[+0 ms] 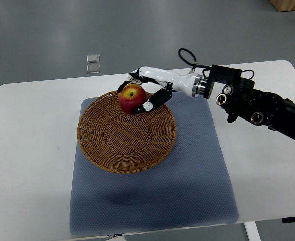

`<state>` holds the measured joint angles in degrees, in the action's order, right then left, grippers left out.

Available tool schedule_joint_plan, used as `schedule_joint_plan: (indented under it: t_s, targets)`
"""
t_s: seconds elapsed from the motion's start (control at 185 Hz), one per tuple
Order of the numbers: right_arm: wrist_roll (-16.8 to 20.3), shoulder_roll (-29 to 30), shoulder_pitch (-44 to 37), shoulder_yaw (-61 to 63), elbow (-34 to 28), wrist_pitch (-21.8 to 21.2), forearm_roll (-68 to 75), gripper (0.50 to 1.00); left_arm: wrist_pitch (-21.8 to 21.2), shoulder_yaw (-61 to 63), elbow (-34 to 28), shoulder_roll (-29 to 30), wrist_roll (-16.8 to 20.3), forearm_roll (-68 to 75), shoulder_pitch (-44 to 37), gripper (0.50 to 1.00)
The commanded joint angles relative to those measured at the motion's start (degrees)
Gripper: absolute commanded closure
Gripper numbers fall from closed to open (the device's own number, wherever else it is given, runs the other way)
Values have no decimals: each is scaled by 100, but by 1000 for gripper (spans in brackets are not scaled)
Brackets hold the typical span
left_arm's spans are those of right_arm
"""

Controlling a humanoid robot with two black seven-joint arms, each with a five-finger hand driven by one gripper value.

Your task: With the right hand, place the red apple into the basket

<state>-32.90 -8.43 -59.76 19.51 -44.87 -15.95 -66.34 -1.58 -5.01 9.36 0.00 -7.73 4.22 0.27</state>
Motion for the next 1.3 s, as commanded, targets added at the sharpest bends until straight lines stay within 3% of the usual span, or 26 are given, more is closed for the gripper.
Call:
schedule_joint_plan:
  t_s: [0.0,0.108,0.114,0.173,0.422,0.866,0.963,1.071,1.12,1.125,1.147,1.293]
  targets:
    - [3,464,52,-61,-39,-40,-282,936,0,0,-5,0,-1,0,-1,500]
    - [3,605,79,-281,-30,-40,-362,924,0,0,-5,0,-1,0,-1,500]
    - [12,736,79,-516,13,4,-388,904,0,0,4,0,-1,0,-1,500]
    - [29,843,87,-729,58,57,-423,879,0,0,4,0,-1,0,-1,500]
    - [73,843,237,-949,576,321,-423,603,0,35,4,0,-1,0,8,500]
    - [73,746,193,-193,515,224,113,587,0,35,4,0,-10,0,26,500]
    - [117,465,87,448,541,-233,508,587,0,35,-5,0,-10,0,26,500]
    - [503,280,87,993,594,-506,1255,587,0,35,-5,0,-10,0,26,500]
    - [504,280,87,993,594,-506,1256,587,0,35,-5,0,-10,0,26,500]
    - [739,193,105,1150,637,-471,1682,589,0,35,4,0,-10,0,26,500]
    - [829,149,122,1204,673,-462,1896,589,0,35,4,0,-10,0,26,500]
    - [1189,-1,307,1239,1253,-224,3154,591,0,35,4,0,-10,9,26,500]
